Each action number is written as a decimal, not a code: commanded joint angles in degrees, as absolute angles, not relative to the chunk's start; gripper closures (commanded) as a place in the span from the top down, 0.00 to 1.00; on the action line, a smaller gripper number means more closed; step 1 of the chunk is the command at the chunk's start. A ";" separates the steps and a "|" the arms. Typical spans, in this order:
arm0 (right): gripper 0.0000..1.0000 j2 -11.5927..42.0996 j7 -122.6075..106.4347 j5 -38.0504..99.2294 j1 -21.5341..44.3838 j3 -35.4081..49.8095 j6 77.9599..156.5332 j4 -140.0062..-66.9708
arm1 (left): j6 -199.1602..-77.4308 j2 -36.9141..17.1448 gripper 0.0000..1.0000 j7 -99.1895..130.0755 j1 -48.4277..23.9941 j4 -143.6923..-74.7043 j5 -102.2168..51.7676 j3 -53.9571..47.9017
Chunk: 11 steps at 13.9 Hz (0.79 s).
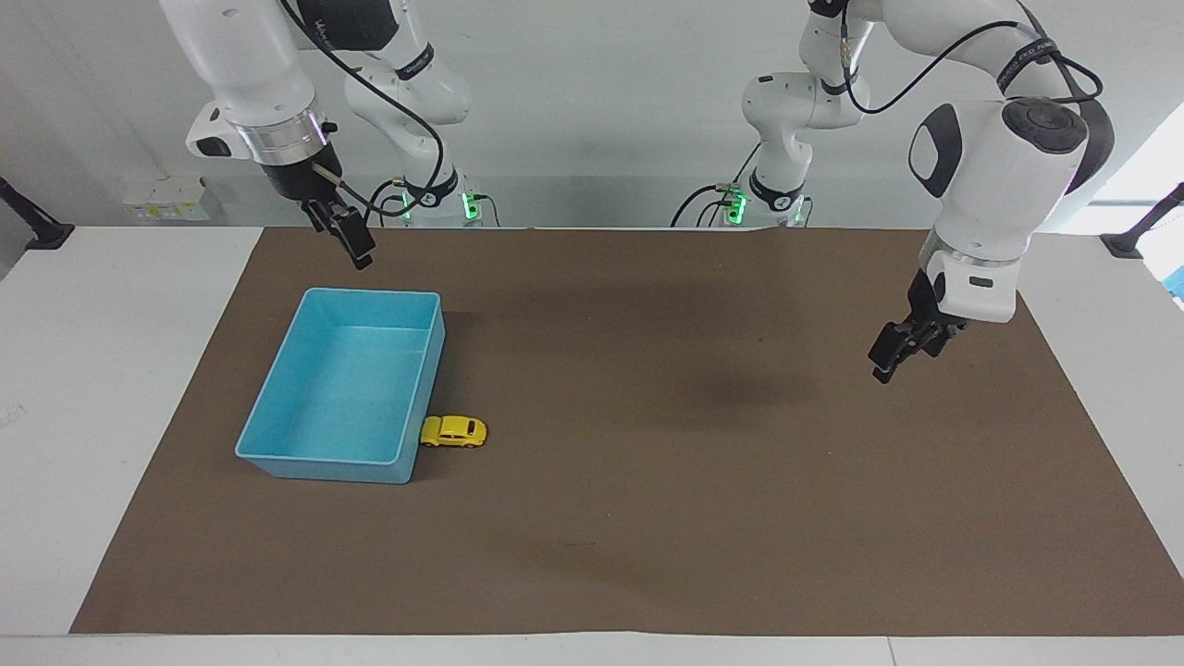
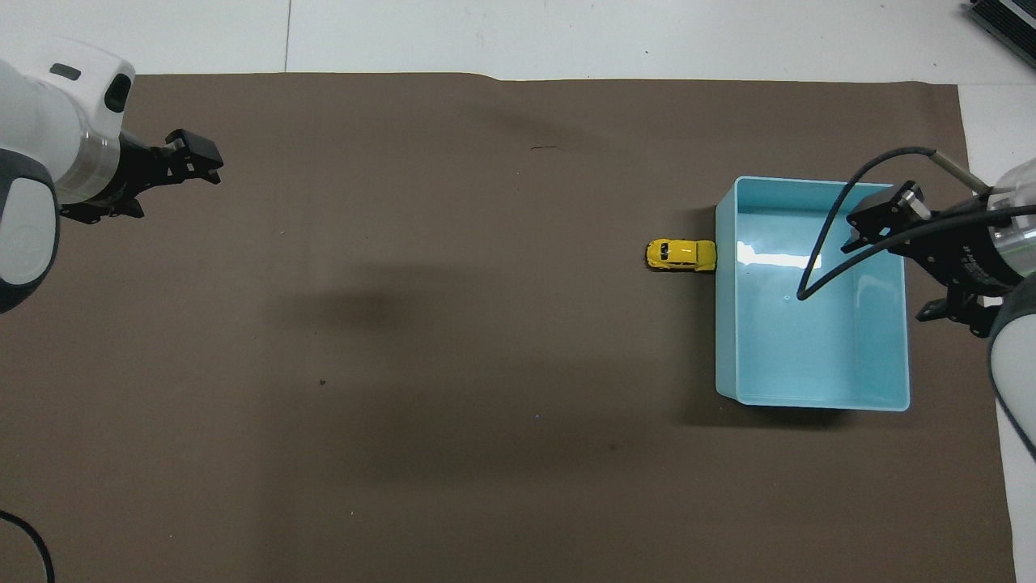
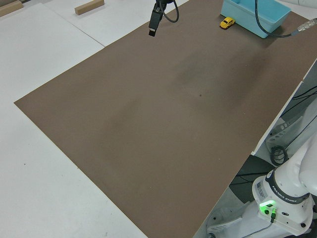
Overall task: Wind up and store yellow beetle car
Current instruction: 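Move the right gripper toward the car while the left gripper returns to rest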
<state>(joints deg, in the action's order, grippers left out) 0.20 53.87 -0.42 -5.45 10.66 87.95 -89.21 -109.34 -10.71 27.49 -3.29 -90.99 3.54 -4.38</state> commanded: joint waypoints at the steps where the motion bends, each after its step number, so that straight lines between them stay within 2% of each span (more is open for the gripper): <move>1: 1.00 -0.88 63.25 0.88 -5.27 11.07 90.44 -91.49 | -107.49 -8.53 1.00 18.58 -1.15 -92.20 2.72 -4.57; 11: 1.00 3.42 86.64 -0.09 -1.85 11.07 98.87 -93.77 | -100.90 -4.49 1.00 2.90 2.11 -91.58 2.81 -4.57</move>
